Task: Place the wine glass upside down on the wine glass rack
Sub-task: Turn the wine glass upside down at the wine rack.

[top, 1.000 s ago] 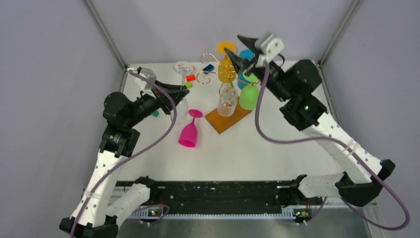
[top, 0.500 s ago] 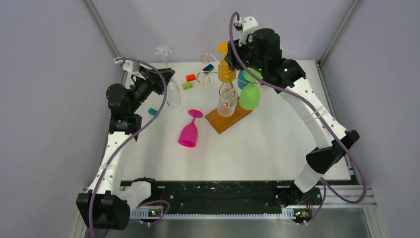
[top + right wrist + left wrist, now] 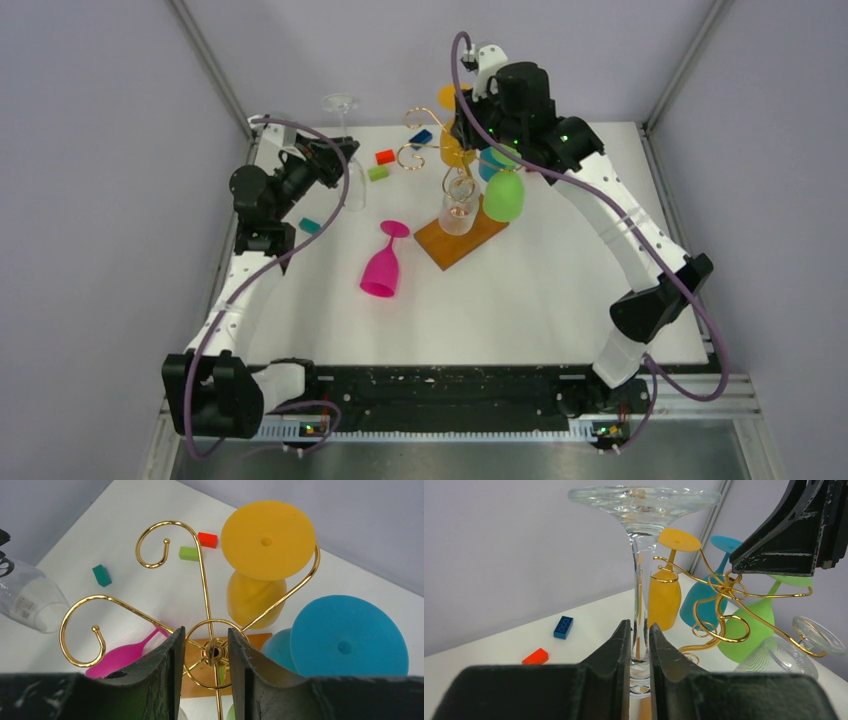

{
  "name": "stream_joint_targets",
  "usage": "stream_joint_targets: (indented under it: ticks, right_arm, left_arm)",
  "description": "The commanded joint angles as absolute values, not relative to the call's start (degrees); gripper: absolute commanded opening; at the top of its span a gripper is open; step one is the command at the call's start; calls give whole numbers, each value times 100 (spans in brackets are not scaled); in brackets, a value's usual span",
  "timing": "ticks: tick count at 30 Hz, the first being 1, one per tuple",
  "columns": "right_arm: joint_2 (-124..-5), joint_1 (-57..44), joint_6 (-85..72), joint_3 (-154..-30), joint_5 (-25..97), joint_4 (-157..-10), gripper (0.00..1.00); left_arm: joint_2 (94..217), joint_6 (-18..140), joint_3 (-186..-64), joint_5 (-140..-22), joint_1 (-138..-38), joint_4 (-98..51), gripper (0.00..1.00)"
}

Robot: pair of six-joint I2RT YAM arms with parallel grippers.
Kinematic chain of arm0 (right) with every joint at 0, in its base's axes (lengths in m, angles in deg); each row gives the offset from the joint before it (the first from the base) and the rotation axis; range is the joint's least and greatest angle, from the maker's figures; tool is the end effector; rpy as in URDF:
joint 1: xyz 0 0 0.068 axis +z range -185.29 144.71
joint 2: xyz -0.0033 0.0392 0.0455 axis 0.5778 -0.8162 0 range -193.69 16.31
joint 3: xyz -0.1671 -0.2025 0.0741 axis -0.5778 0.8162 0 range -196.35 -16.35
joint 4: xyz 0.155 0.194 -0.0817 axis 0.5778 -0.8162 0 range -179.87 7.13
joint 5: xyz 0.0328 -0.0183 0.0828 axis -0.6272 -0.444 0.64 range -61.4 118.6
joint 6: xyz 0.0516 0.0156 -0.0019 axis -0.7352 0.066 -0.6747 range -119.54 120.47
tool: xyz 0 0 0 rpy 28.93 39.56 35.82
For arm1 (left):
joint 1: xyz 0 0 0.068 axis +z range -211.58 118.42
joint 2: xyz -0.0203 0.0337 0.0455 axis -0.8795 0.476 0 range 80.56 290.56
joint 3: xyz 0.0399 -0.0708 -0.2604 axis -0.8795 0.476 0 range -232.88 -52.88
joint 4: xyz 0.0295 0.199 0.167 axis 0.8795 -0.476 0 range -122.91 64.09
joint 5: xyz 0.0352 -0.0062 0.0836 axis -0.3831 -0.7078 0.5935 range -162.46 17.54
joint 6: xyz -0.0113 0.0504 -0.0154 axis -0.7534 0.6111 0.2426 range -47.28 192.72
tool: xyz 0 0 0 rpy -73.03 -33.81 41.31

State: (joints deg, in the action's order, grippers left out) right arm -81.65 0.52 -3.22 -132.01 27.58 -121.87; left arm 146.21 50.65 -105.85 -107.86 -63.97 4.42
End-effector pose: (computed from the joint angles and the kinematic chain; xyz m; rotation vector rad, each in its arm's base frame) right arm 0.3034 0.2182 0.4668 -0.5331 1.8942 0.4381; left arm 0.2604 -0.0315 0.3901 0.3229 1.3206 -0.7496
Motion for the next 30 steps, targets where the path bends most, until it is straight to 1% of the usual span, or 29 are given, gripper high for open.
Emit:
stream_joint_targets:
  ticks: [1, 14, 18, 20, 22, 26, 27, 29, 30]
  right_arm:
    - [-8214, 35, -335, -13511, 2672, -12224, 36]
    - [-8318, 39, -207, -13549, 2550, -12509, 36]
    - [-8382, 41, -224, -13615, 2530, -12585, 23]
    - [-8421, 34, -242, -13654, 2515, -12626, 18]
    - [-8456, 33, -244, -13704, 2524, -12680, 16]
    - [-8464, 32, -214, -13705, 2493, -12708, 16]
    - [-8468, 33, -201, -13703, 2483, -12707, 15]
    - [-8479, 38, -191, -13703, 2482, -12715, 4]
    - [-8480, 39, -189, -13705, 2484, -12716, 2]
  left_arm:
    - [14728, 5185, -10587, -10931, -6398, 1456, 0]
    - [15201, 5158, -10658, -11148, -6451, 1781, 0]
    - [15311, 5166, -10637, -11132, -6536, 1905, 0]
    - [15374, 5195, -10607, -11107, -6589, 2005, 0]
    - [15460, 5198, -10614, -11096, -6643, 2080, 0]
    - [15659, 5182, -10622, -11097, -6718, 2348, 0]
    - [15708, 5176, -10629, -11115, -6732, 2409, 0]
    - [15812, 5171, -10656, -11175, -6766, 2509, 0]
    - [15861, 5176, -10661, -11170, -6783, 2556, 0]
